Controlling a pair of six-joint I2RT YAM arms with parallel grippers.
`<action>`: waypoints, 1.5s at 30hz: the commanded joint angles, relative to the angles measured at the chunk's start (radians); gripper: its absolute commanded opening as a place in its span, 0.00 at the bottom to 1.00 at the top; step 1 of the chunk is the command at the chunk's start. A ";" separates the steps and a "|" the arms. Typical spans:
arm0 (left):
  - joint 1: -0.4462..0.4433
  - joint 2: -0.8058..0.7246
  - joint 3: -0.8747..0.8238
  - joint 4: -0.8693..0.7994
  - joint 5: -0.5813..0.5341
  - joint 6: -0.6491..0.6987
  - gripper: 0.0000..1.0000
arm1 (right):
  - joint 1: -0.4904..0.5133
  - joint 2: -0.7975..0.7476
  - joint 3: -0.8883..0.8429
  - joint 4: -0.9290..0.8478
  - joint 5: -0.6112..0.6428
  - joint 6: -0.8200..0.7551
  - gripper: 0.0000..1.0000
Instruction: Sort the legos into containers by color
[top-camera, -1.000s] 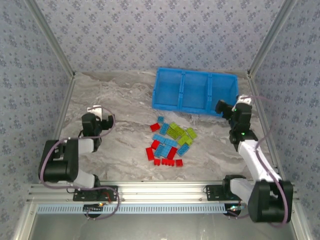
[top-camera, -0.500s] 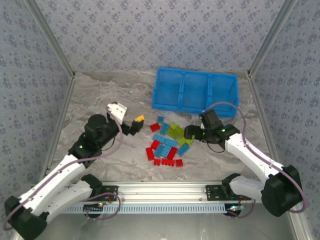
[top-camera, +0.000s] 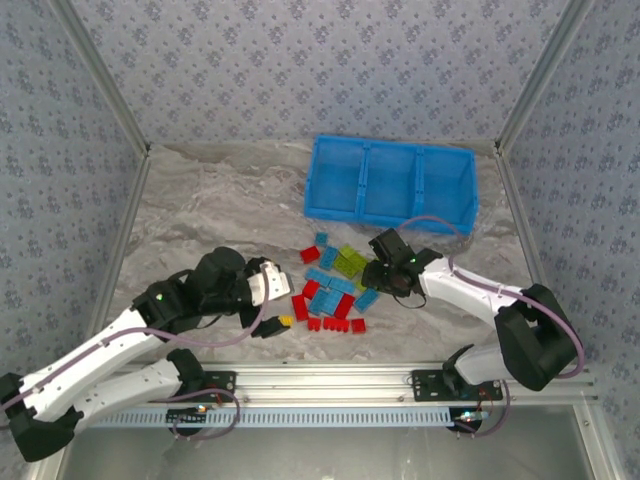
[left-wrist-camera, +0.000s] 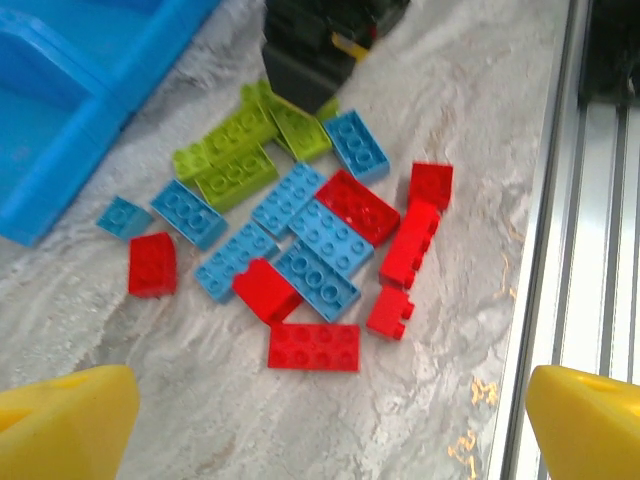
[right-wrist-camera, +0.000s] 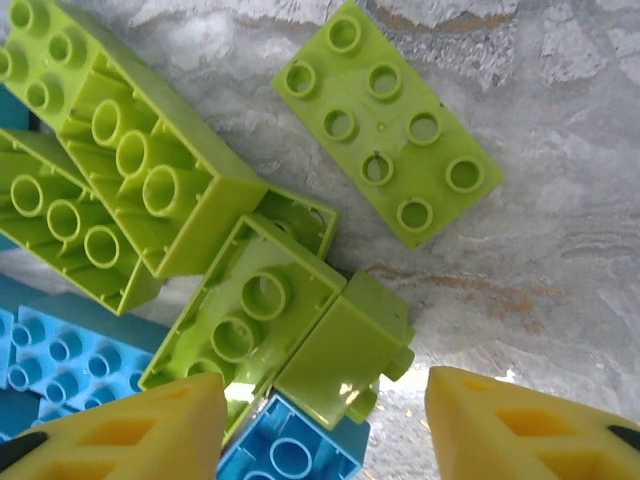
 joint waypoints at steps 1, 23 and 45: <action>-0.009 -0.006 -0.001 0.032 0.021 0.039 0.99 | -0.005 0.003 -0.019 0.049 0.031 0.044 0.53; -0.075 -0.070 -0.032 -0.094 -0.106 0.126 0.99 | -0.037 -0.064 -0.147 0.088 0.075 0.129 0.25; -0.074 -0.274 -0.177 0.237 -0.228 -0.045 0.99 | -0.621 0.203 0.489 0.004 0.054 -0.284 0.20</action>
